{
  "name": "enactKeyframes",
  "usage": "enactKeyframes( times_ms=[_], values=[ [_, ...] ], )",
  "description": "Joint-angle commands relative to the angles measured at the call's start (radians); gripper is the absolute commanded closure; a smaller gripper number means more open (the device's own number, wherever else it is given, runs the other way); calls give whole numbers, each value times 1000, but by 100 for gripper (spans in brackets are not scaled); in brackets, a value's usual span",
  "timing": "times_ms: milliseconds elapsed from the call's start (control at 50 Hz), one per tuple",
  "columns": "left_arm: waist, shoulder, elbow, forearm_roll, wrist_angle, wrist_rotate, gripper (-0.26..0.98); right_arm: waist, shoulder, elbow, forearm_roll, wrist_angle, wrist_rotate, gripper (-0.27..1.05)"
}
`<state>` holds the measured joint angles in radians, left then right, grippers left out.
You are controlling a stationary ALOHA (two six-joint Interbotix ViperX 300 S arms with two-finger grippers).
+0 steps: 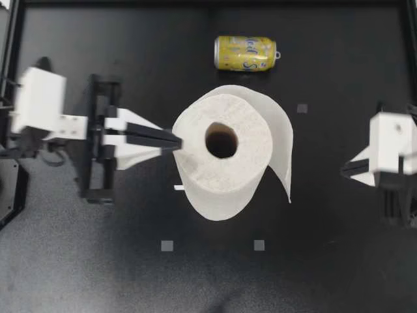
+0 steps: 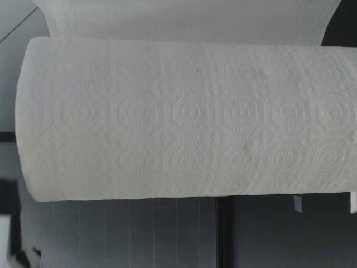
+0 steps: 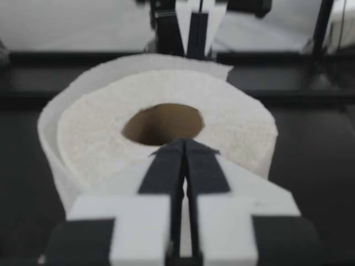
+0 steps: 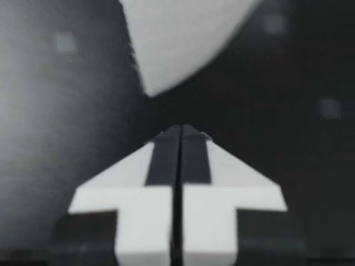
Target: Pick up a piece of paper towel and place it on the spilled liquid.
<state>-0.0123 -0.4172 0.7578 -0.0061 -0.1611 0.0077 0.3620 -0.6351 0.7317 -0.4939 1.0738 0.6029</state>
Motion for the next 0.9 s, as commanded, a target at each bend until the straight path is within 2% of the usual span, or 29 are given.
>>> enactKeyframes(
  times_ms=[0,60,140,200,460,560,660,780,880],
  values=[
    [-3,12,-57,0,21,3,64,178,31,-58,-193,192,167,76],
    [-3,25,-72,-2,31,5,64,316,67,-77,-307,337,296,76],
    [-2,34,-80,0,32,5,64,451,140,-101,-428,482,433,76],
    [0,37,-77,0,34,5,64,495,212,-115,-494,540,522,76],
    [21,51,-63,-2,37,-3,64,506,525,-216,-680,629,804,75],
    [25,55,-54,-6,37,-8,64,506,598,-255,-753,667,902,73],
    [26,55,-40,-23,35,-8,64,506,638,-273,-773,667,988,68],
    [26,55,-32,-31,37,-9,64,506,676,-275,-778,667,1111,50],
    [26,58,-28,-37,37,-9,64,502,695,-265,-776,667,1227,22]
  ],
)
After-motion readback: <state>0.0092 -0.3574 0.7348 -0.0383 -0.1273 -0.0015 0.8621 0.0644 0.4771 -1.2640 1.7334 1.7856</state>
